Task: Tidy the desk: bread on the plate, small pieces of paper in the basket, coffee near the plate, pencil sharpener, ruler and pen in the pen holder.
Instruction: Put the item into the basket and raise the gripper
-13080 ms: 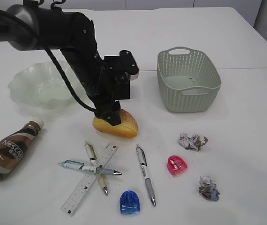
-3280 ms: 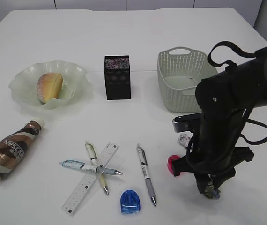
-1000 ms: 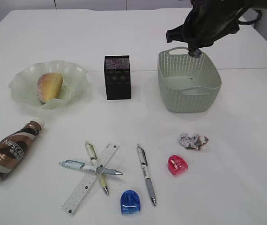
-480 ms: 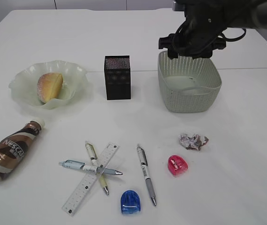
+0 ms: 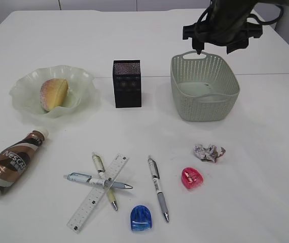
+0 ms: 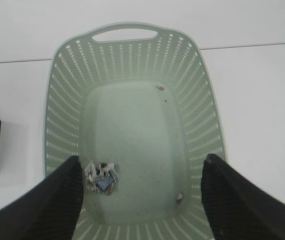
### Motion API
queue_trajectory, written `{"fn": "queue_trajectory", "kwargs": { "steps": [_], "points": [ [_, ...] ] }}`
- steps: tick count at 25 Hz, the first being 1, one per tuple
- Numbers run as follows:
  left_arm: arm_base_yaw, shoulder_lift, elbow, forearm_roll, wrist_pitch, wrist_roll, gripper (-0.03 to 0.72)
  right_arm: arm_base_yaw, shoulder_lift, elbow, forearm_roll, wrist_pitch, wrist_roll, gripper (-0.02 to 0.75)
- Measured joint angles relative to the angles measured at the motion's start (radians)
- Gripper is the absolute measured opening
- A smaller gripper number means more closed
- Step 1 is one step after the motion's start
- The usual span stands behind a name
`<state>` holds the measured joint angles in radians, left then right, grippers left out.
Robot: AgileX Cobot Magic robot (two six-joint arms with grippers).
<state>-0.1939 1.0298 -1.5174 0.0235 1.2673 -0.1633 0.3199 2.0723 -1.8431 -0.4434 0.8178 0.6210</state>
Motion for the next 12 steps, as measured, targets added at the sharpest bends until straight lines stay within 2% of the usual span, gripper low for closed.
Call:
{"fn": "queue_trajectory", "kwargs": {
  "steps": [2,7,12],
  "points": [
    [0.000,0.000,0.000,0.000,0.000,0.000,0.486,0.000,-0.014,-0.012,0.037,0.061,-0.043,0.543],
    [0.000,0.000,0.000,0.000,0.000,0.000,0.486,0.000,-0.026,-0.016,0.244,0.211,-0.332,0.543],
    [0.000,0.000,0.000,0.000,0.000,0.000,0.486,0.000,-0.029,-0.016,0.353,0.378,-0.522,0.536]
  ]
}}
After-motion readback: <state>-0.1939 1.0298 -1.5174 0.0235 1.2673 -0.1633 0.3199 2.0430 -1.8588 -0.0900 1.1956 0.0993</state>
